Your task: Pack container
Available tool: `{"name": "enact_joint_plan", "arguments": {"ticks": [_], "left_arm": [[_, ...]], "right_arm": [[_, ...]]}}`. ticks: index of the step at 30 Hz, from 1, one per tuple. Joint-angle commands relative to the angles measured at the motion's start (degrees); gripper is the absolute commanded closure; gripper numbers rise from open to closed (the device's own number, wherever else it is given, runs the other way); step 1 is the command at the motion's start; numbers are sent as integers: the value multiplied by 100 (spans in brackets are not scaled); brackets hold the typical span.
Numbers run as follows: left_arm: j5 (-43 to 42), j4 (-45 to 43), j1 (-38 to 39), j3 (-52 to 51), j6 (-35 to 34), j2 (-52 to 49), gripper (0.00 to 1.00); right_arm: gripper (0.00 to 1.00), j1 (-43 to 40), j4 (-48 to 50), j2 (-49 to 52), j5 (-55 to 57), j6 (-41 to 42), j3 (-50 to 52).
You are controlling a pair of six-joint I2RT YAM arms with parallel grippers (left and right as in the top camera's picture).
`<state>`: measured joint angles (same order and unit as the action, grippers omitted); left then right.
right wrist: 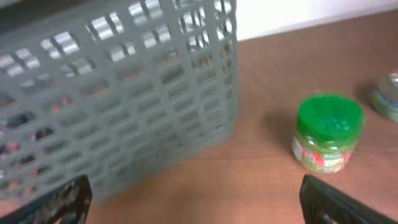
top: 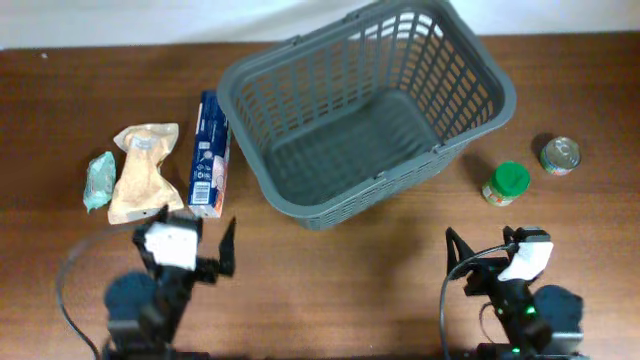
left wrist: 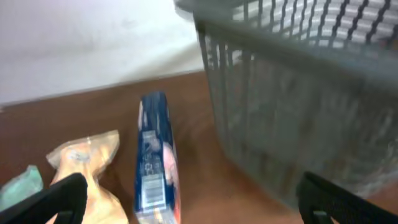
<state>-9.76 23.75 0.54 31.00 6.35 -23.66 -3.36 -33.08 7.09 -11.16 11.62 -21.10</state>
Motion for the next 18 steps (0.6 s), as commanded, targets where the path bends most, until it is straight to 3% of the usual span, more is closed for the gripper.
{"name": "enact_joint_plan", "arguments": {"ticks": [1,6,9,13,14,18], "left_arm": [[-205,612,4,1775,122,-1633,1],[-319,2444,4,4896,361,-3849,1],[-575,3261,7,6575,358,-4841,1],[-1032,3567,7,7298,208,-5073,1],[-1248,3563,7,7326,208,-5049,1],[-1794,3703,7,7340,205,-4988,1]], "right_arm": [[1,-48,-752,957,531,-256,-1626],[1,-46,-2358,2922,671,-824,-4509],[1,-48,-3274,3910,-133,-822,-6067],[1,-46,-3729,4538,-240,-772,-6948],[11,-48,-3825,4669,-234,-647,-7082],[28,-48,-4516,5477,-225,-205,-7809]]}}
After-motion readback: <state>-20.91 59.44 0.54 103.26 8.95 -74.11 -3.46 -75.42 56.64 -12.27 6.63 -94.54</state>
